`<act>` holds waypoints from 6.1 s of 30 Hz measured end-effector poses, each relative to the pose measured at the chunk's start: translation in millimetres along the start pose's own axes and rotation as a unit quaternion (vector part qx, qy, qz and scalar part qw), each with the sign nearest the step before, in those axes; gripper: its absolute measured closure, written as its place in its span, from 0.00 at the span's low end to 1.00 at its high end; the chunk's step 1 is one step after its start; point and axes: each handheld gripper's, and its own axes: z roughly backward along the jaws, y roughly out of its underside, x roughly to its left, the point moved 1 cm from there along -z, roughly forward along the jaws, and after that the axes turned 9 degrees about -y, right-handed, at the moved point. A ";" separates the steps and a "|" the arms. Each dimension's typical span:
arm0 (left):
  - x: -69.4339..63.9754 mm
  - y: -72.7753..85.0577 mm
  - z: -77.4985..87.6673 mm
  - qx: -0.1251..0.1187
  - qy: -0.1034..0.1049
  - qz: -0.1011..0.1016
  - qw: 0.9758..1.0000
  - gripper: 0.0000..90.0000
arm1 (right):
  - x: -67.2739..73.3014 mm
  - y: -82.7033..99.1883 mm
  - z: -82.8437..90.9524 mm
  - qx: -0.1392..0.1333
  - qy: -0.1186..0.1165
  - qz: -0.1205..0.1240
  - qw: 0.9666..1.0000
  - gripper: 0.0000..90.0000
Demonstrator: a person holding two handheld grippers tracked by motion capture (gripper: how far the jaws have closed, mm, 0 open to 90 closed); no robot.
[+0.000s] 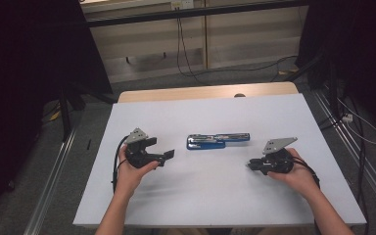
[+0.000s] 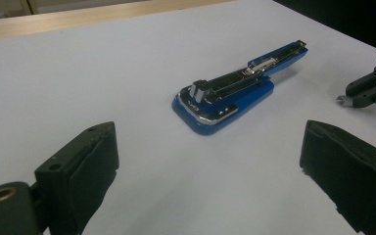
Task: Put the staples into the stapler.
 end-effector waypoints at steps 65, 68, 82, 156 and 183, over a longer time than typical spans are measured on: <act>7.6 23.2 28.5 0.011 0.002 -0.008 1.000 0.07 | -22.3 -93.8 -7.6 -0.020 -0.053 0.066 0.996 0.88; 8.1 24.1 29.1 0.013 0.000 -0.011 1.000 0.07 | -22.8 -97.0 -10.8 -0.022 -0.058 0.067 0.996 0.88; 7.2 28.1 34.3 0.016 -0.001 -0.016 1.000 0.06 | -26.4 -108.7 -27.4 -0.020 -0.068 0.077 0.994 0.88; 14.2 37.3 45.0 0.017 0.013 -0.013 1.000 0.05 | -48.9 -148.3 -68.2 0.004 -0.100 0.130 0.986 0.88; 14.6 37.8 45.3 0.015 0.013 -0.012 1.000 0.05 | -52.1 -157.9 -81.7 0.006 -0.115 0.143 0.983 0.88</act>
